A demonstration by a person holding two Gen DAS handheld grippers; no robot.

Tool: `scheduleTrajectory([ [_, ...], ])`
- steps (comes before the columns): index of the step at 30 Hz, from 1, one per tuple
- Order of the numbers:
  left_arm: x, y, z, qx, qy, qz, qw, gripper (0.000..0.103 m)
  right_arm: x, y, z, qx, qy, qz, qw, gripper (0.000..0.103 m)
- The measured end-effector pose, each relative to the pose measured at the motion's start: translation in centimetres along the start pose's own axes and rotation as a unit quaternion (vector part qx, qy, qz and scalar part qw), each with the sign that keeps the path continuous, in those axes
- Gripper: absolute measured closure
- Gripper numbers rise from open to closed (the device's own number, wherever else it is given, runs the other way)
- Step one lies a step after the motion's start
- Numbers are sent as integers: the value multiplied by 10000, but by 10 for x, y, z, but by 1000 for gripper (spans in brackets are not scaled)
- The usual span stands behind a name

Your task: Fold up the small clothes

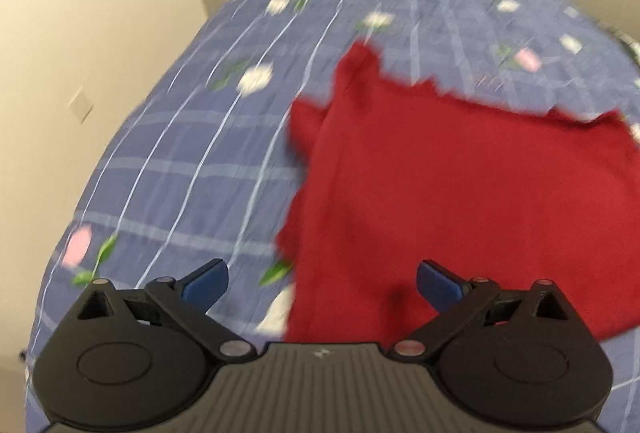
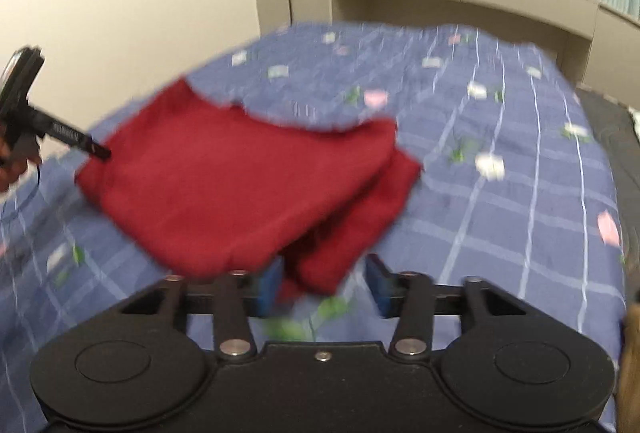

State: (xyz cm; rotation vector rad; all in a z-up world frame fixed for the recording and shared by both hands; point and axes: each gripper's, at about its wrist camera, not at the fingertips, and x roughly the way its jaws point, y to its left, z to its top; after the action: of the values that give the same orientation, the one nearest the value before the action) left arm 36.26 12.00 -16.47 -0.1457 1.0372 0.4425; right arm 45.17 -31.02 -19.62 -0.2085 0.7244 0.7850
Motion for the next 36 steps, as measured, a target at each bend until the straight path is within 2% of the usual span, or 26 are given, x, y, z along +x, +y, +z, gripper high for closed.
scheduleTrajectory([
  [3,3,-22,14,96,-267,-85,9996,1,21,10,14,216,-248,55,9994,36],
  [8,34,-45,25,15,-110,-130,9999,1,44,18,11,266,-123,-39,9996,27],
  [11,46,-49,21,161,-62,57,9998,1,38,5,-5,460,115,-393,9981,27],
  [14,48,-54,14,454,-82,149,9988,1,20,-12,-20,634,276,-980,9928,28],
  [17,46,-59,10,677,-97,223,9974,1,2,-18,-25,830,193,-1256,9884,28],
  [19,47,-61,10,712,-100,251,9971,1,-5,-12,-21,905,13,-1132,9894,22],
  [22,48,-62,10,689,-84,281,9972,1,-1,11,-6,781,-282,-689,9942,13],
  [24,48,-62,10,690,-81,298,9971,0,8,28,6,676,-430,-415,9959,12],
  [26,48,-63,10,719,-79,325,9968,0,21,42,15,553,-478,-320,9968,10],
  [29,49,-64,9,757,-86,340,9965,0,41,52,18,379,-193,-628,9971,11],
  [32,48,-61,8,746,-83,293,9968,1,44,44,2,308,156,-1146,9928,13],
  [36,52,-55,7,708,-31,247,9972,0,27,10,-30,764,439,-1409,9861,11],
])
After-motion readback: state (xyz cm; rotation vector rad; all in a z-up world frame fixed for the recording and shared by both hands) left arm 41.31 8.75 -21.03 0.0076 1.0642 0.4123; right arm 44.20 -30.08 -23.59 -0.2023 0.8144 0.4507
